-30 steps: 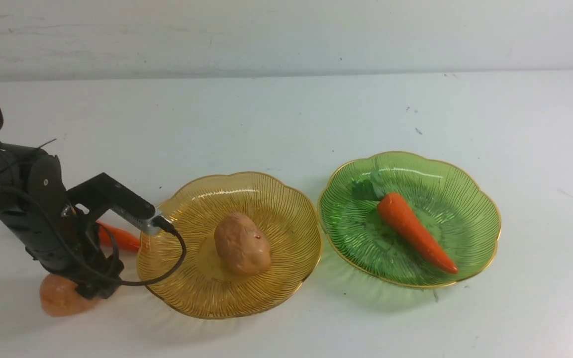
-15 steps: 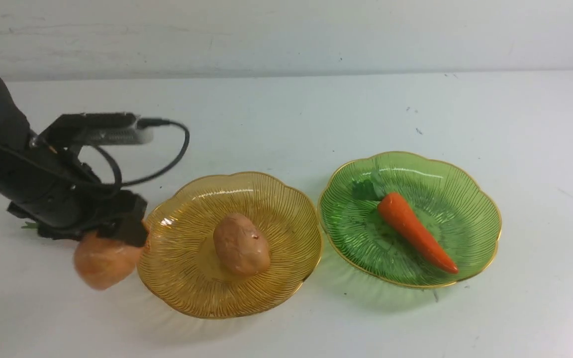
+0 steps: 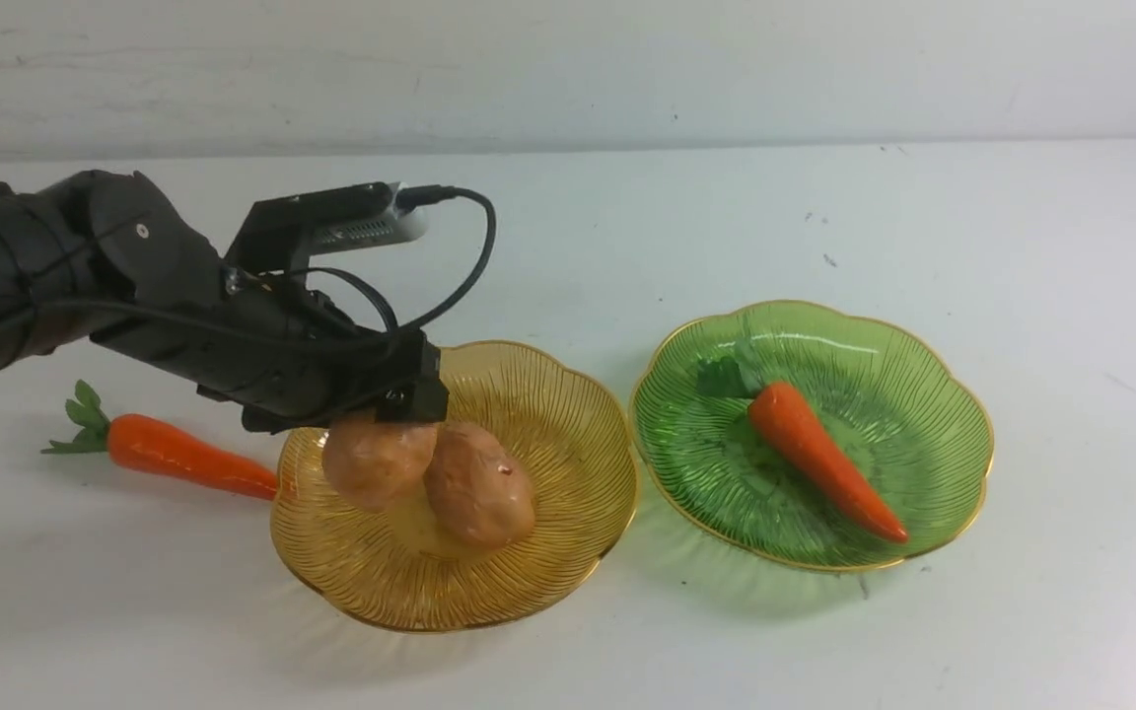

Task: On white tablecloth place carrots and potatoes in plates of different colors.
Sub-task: 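Put the potatoes from the left side into the left plate with the left gripper, then pick up the carrot from the table and place it on the green plate with the left gripper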

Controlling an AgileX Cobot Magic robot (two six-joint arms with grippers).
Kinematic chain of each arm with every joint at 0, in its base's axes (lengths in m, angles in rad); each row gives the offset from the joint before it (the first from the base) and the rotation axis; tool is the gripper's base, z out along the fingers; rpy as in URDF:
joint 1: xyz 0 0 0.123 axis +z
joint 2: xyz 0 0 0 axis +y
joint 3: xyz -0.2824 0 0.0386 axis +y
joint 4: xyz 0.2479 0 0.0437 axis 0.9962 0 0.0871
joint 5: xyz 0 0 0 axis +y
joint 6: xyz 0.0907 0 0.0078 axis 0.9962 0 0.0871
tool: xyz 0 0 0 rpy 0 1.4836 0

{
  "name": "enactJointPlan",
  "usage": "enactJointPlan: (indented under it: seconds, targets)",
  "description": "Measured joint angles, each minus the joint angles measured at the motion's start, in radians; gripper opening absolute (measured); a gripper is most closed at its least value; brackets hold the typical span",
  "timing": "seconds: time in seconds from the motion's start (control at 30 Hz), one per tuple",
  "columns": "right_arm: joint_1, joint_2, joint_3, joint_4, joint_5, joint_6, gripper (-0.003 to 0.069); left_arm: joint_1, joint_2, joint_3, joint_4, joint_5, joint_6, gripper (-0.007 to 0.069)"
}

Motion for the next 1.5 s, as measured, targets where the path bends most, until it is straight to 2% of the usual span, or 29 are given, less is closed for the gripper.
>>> enactJointPlan:
  seconds: [0.27, 0.4, 0.43, 0.5, 0.6, 0.63, 0.7, 0.73, 0.77, 0.83, 0.93, 0.97, 1.03, 1.1, 1.2, 1.27, 1.4, 1.5]
  targets:
    - [0.000, 0.000, 0.000, 0.000, -0.002, 0.000, -0.0015, 0.002, 0.000, -0.029, 0.030, -0.012, 0.018, 0.0682]
    - [0.000, 0.000, 0.000, 0.000, -0.004, 0.000, -0.0015, 0.023, -0.002, -0.080, 0.051, 0.028, 0.018, 0.0646]
    - [0.000, 0.000, 0.000, 0.000, -0.004, 0.000, -0.0015, 0.035, -0.004, -0.101, 0.061, 0.052, 0.018, 0.0619]
    - [0.000, 0.000, 0.000, 0.012, -0.005, 0.000, -0.0015, 0.094, -0.011, -0.183, 0.140, 0.167, 0.018, 0.0458]
    - [0.000, 0.000, 0.000, 0.020, -0.006, 0.000, -0.0015, 0.142, -0.018, -0.255, 0.215, 0.307, 0.019, 0.0283]
    - [0.000, 0.000, 0.000, 0.022, -0.006, 0.000, -0.0015, 0.167, -0.021, -0.281, 0.251, 0.370, 0.019, 0.0188]
    - [0.000, 0.000, 0.000, 0.022, -0.006, 0.000, -0.0015, 0.214, -0.024, -0.307, 0.302, 0.454, -0.001, 0.0064]
    - [0.000, 0.000, 0.000, 0.022, -0.006, 0.000, -0.0015, 0.214, -0.024, -0.308, 0.302, 0.462, -0.006, 0.0064]
    - [0.000, 0.000, 0.000, 0.022, -0.006, 0.000, -0.0015, 0.240, -0.026, -0.309, 0.318, 0.497, -0.040, 0.0031]
    - [0.000, 0.000, 0.000, 0.022, -0.006, 0.000, -0.0015, 0.285, -0.023, -0.288, 0.341, 0.519, -0.176, 0.0006]
    - [0.000, 0.000, 0.000, 0.024, -0.006, 0.000, -0.0015, 0.300, 0.000, -0.253, 0.348, 0.485, -0.332, 0.0020]
    - [0.000, 0.000, 0.000, 0.024, -0.006, 0.000, -0.0015, 0.300, 0.005, -0.249, 0.348, 0.478, -0.342, 0.0022]
    - [0.000, 0.000, 0.000, 0.024, -0.006, 0.000, -0.0015, 0.300, 0.069, -0.236, 0.347, 0.433, -0.467, 0.0101]
    - [0.000, 0.000, 0.000, 0.024, -0.006, 0.000, -0.0015, 0.300, 0.099, -0.236, 0.348, 0.416, -0.505, 0.0161]
    - [0.000, 0.000, 0.000, 0.023, -0.007, -0.001, -0.0015, 0.300, 0.169, -0.236, 0.385, 0.338, -0.620, 0.0328]
    - [0.000, 0.000, 0.000, 0.023, -0.008, -0.001, -0.0015, 0.300, 0.198, -0.236, 0.406, 0.296, -0.680, 0.0412]
    - [0.000, 0.000, 0.000, 0.027, -0.009, -0.002, -0.0015, 0.300, 0.260, -0.236, 0.423, 0.225, -0.830, 0.0549]
    - [0.000, 0.000, 0.000, 0.031, -0.009, -0.002, -0.0015, 0.300, 0.307, -0.236, 0.426, 0.193, -0.887, 0.0600]
